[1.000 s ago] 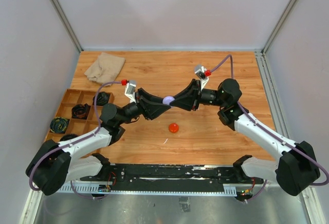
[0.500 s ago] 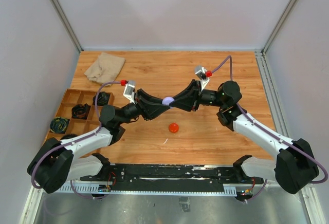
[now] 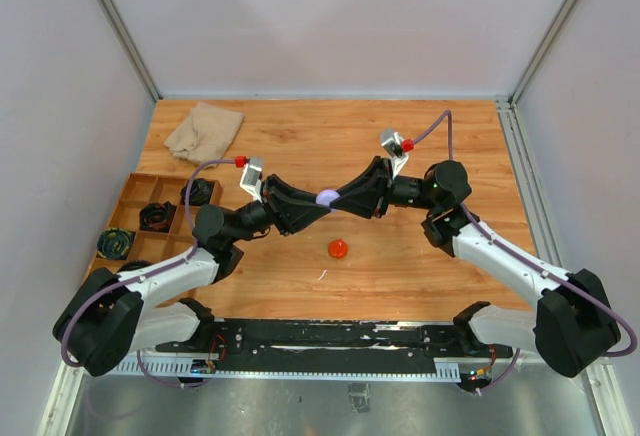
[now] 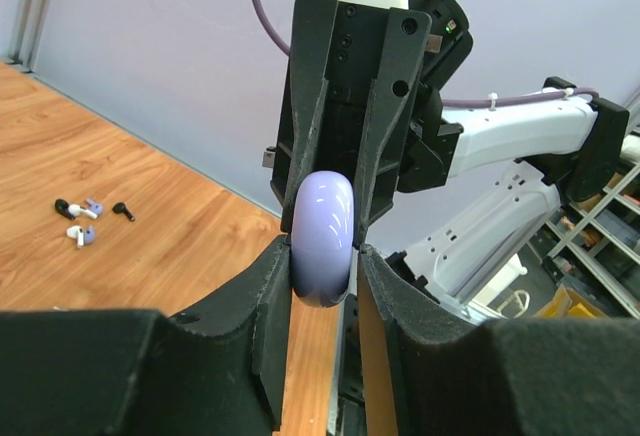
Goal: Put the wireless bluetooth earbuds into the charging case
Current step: Open the charging case.
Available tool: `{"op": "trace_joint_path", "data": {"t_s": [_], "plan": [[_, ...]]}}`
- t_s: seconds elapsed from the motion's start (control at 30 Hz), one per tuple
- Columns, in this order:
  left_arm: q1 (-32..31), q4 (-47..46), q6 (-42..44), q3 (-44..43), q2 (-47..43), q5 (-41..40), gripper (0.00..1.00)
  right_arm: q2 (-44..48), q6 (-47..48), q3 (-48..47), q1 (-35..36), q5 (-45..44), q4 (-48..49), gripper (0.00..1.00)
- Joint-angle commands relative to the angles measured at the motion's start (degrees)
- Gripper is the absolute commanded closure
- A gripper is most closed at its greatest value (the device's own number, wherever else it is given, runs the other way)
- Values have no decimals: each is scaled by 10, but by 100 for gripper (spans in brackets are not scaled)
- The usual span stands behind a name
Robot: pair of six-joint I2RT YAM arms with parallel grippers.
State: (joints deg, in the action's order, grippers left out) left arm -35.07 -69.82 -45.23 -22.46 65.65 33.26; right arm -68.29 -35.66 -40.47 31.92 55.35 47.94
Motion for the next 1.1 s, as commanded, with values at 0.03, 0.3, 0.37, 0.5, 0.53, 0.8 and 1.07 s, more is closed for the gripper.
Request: {"op": "trace_joint_path", "data": {"t_s": [0.03, 0.3, 0.37, 0.5, 0.53, 0.8, 1.07], "plan": [[1, 13, 21, 6, -8, 6, 92, 4, 25, 2, 9, -6, 18, 75], [1, 72, 73, 1, -31, 12, 100, 37, 112, -21, 9, -8, -103, 49], [1, 83, 85, -1, -34, 17, 100, 44, 131, -29, 8, -9, -132, 47], [1, 114, 119, -7, -42, 29, 100, 57, 183, -53, 9, -16, -207, 45], [1, 122, 128, -10, -43, 34, 100, 59, 195, -58, 8, -20, -224, 45], [1, 147, 212, -19, -53, 58, 100, 60, 259, -80, 15, -47, -296, 42], [1, 161, 264, -28, -56, 70, 100, 56, 366, -108, 66, -135, -407, 39]]}}
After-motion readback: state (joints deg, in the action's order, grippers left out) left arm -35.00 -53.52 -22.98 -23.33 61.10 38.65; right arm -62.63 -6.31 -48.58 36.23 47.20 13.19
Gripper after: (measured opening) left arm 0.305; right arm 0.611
